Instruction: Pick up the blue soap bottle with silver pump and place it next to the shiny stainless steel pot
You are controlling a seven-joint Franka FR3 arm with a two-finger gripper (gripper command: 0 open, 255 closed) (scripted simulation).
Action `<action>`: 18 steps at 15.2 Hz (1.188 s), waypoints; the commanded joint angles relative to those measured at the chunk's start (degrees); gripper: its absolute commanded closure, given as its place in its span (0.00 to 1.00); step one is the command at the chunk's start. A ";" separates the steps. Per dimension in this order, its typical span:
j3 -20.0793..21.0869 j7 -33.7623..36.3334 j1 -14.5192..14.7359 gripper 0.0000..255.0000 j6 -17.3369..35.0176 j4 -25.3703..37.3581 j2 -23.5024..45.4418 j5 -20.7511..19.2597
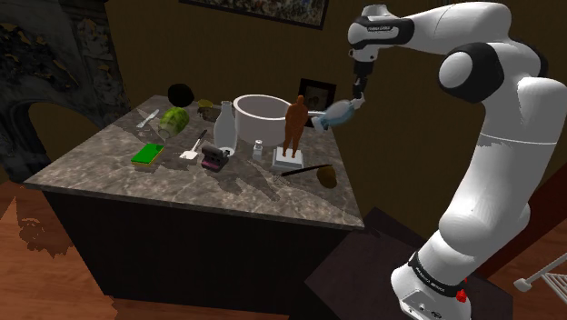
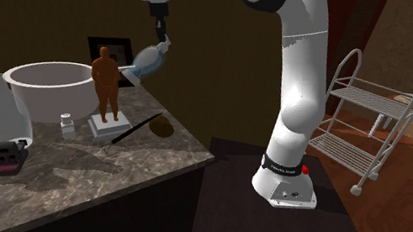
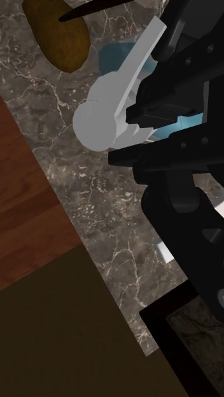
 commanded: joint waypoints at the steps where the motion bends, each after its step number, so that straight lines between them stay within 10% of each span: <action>1: 0.06 0.33 0.14 1.00 1.67 -1.85 -0.22 -0.06; 18: 0.27 1.74 0.20 1.00 14.11 -13.05 1.14 -0.03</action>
